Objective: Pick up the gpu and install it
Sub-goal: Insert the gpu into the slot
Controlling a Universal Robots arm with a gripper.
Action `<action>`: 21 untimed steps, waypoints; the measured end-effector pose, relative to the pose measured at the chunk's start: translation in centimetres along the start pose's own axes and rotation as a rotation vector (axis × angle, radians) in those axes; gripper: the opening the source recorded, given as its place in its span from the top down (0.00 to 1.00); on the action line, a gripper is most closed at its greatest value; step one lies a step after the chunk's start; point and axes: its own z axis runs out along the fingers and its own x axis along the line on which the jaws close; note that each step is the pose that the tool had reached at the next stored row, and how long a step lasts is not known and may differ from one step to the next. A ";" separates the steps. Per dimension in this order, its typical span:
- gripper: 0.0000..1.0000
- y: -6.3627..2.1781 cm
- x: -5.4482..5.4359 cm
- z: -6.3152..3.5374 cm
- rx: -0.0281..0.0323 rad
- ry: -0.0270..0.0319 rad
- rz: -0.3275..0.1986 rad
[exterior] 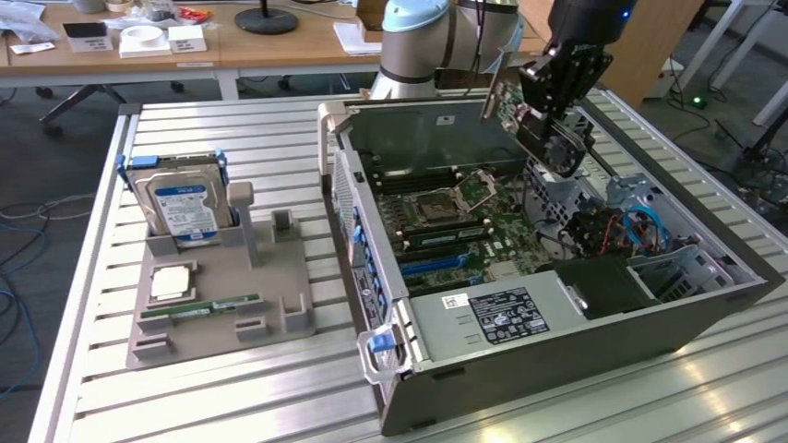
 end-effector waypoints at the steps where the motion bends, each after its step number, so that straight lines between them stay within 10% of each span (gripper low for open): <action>1: 0.74 0.00 0.0 0.00 -0.0002 -0.0001 -0.010; 21: 0.74 0.01 0.0 0.02 -0.0065 -0.0033 -0.264</action>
